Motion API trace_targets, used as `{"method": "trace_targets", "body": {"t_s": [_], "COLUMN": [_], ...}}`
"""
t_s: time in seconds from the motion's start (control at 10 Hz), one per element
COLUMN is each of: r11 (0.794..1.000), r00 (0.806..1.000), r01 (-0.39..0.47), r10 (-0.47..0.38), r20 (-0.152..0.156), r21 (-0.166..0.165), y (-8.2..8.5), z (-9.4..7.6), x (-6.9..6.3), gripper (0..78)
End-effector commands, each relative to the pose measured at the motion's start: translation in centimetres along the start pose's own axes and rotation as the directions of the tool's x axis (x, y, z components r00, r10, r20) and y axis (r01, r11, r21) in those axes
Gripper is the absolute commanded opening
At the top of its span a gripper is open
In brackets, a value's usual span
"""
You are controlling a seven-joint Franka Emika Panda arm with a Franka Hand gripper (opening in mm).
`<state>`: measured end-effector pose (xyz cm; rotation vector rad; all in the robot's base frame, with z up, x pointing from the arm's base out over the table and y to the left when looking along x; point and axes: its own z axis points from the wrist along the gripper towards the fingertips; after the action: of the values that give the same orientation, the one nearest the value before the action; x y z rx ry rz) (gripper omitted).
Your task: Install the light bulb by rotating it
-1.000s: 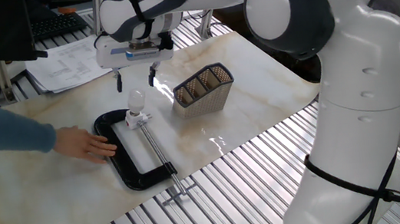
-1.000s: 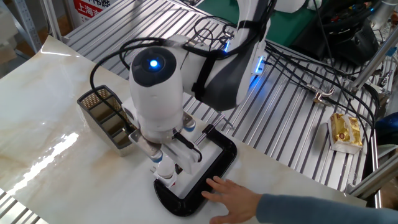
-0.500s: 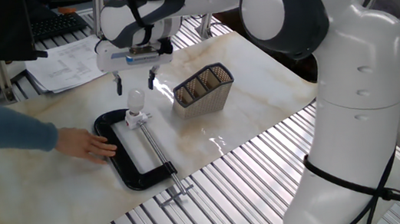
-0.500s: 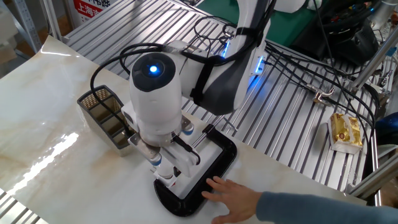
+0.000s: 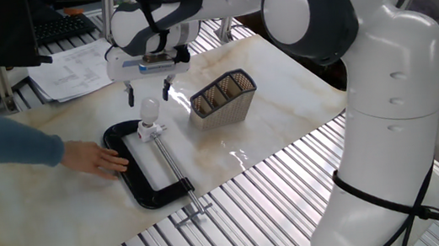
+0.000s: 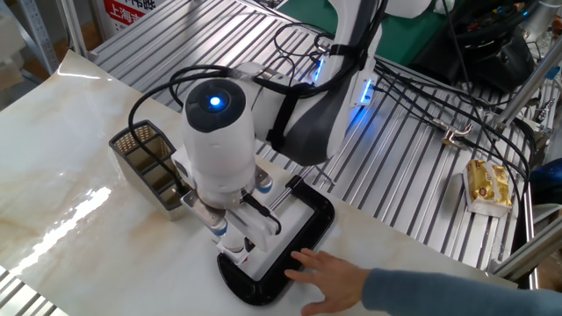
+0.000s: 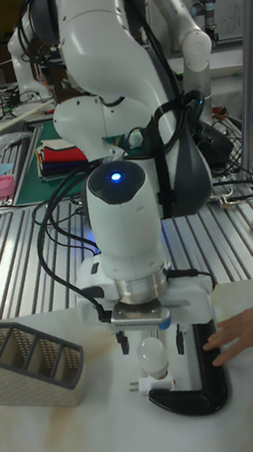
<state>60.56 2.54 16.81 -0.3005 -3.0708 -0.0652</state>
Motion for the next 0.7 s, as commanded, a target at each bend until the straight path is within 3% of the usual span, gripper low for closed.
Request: {"method": "trace_targets", "body": {"t_s": [0.1,0.4,0.7], "r11": [1.0,0.999,0.999], "r00": [1.0,1.0,0.999], "r01": [0.007,0.025,0.026], "r10": [-0.007,-0.025,-0.025], "r20": [0.017,0.014,0.021], "r21": [-0.007,-0.026,-0.026], "y": [-0.2,-0.5,-0.3], "z": [0.0,0.5,1.2], "x": [-0.2,-0.6,-0.3], "gripper": [77.4,77.4,77.4]}}
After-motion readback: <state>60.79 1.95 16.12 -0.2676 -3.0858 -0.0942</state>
